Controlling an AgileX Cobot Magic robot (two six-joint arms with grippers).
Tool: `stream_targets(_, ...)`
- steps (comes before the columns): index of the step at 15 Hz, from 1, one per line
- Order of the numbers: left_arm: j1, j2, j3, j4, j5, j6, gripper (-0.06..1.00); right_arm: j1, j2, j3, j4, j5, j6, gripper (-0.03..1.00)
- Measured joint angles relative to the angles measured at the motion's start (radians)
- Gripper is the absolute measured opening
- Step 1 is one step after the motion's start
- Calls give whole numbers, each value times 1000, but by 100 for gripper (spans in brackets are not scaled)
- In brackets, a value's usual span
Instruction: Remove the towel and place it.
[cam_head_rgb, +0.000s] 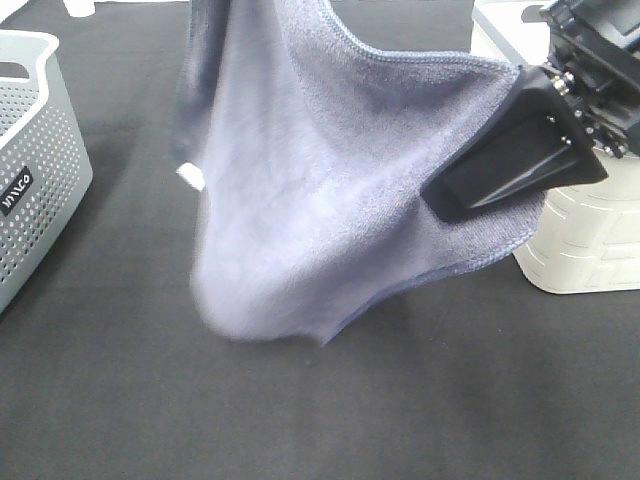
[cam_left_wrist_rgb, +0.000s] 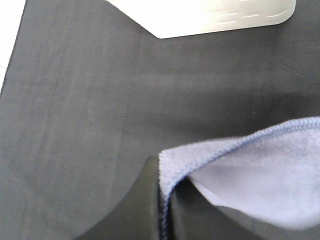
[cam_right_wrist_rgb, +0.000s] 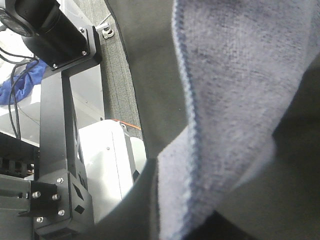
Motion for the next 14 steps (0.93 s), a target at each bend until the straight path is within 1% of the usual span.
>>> stream_targets(2,0,0,0,1,3,-22,0,0,0,-4,-21,-19,1,0)
stream_targets(3,0,0,0,1,8,-69,0,0,1,-17,-62,-40,13,0)
stream_targets(4,0,0,0,4,18,-108,0,0,1,-63,-154,-81,67,0)
stream_targets(5,0,0,0,7,25,-127,0,0,1,-79,-183,-97,85,0)
stream_targets(6,0,0,0,21,39,-188,0,0,5,-125,-251,-114,120,0)
stream_targets(7,1,0,0,50,49,-268,0,0,20,-171,-302,-114,147,0)
stream_targets(8,1,0,0,83,56,-358,0,0,45,-221,-329,-109,165,0)
stream_targets(9,2,0,0,134,56,-448,0,0,80,-259,-344,-102,167,0)
stream_targets(11,4,0,4,212,54,-596,0,0,156,-339,-374,-103,167,0)
stream_targets(12,5,0,18,241,33,-652,0,0,193,-376,-395,-110,167,0)
stream_targets(14,6,8,49,315,-29,-733,0,0,263,-457,-425,-150,164,0)
